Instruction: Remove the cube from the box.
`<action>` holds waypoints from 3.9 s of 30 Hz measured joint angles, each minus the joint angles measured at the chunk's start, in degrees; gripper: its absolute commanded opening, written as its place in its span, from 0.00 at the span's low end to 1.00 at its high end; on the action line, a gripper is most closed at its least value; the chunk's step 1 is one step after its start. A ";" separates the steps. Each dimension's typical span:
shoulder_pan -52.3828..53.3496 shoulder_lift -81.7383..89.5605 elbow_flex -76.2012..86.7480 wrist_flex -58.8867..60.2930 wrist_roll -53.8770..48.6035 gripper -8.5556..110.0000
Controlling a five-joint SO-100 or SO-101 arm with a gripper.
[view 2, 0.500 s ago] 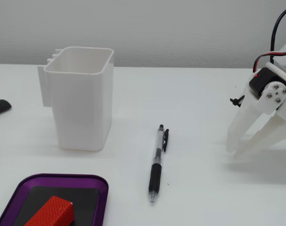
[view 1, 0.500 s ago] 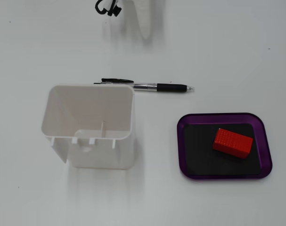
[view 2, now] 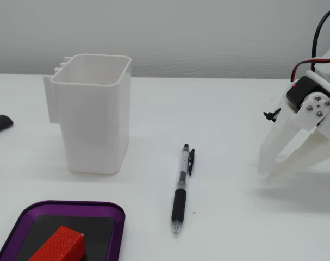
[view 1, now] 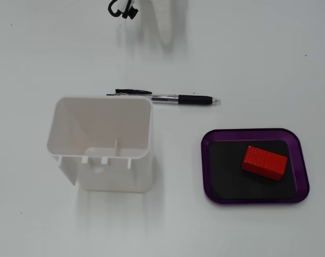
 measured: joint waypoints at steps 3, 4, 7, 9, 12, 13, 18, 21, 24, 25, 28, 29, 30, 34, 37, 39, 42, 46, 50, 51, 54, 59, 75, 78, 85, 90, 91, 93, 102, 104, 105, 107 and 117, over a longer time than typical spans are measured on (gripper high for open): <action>0.00 0.00 0.00 0.00 0.00 0.07; 0.00 0.00 0.00 0.00 0.00 0.07; 0.00 0.00 0.00 0.00 0.00 0.07; 0.00 0.00 -0.44 0.00 0.00 0.07; 0.09 0.00 -5.19 -0.18 0.00 0.07; 0.18 -0.18 -6.68 -0.18 0.00 0.07; 0.18 -5.54 -17.93 -0.26 0.26 0.07; 0.00 -16.96 -27.51 -0.18 2.55 0.07; -0.53 -32.17 -37.71 0.70 5.27 0.10; -1.76 -38.06 -41.22 1.23 6.42 0.12; -6.86 -53.26 -51.94 2.72 10.99 0.19; -8.35 -58.36 -55.37 3.08 13.10 0.21; -10.28 -63.28 -58.54 3.52 14.68 0.23; -14.68 -79.01 -70.22 4.83 16.35 0.25; -16.08 -88.07 -77.87 5.10 16.96 0.25; -16.96 -92.81 -83.76 5.10 17.31 0.25; -16.79 -99.05 -92.99 5.10 17.49 0.25; -16.35 -109.69 -104.33 5.10 19.95 0.25; -16.96 -121.11 -115.84 5.89 21.18 0.25; -16.96 -123.66 -118.92 6.33 21.27 0.25; -16.79 -131.31 -128.76 8.35 21.45 0.25; -17.14 -143.79 -144.49 11.78 21.45 0.25; -18.72 -161.37 -166.38 17.40 21.45 0.25; -17.40 -161.37 -166.38 17.40 21.45 0.25; -14.68 -161.37 -166.55 17.40 21.45 0.25; -15.47 -161.37 -166.55 17.40 21.45 0.25; -15.47 -161.37 -166.55 17.40 21.45 0.25; -15.12 -161.37 -166.55 17.40 21.45 0.25; -15.38 -161.37 -166.55 17.40 21.45 0.25; -15.29 -161.37 -166.55 17.40 21.45 0.25; -15.12 -161.37 -166.29 17.40 21.45 0.25; -14.85 -161.37 -165.32 17.40 21.45 0.24; -14.85 -161.37 -164.71 17.40 21.45 0.21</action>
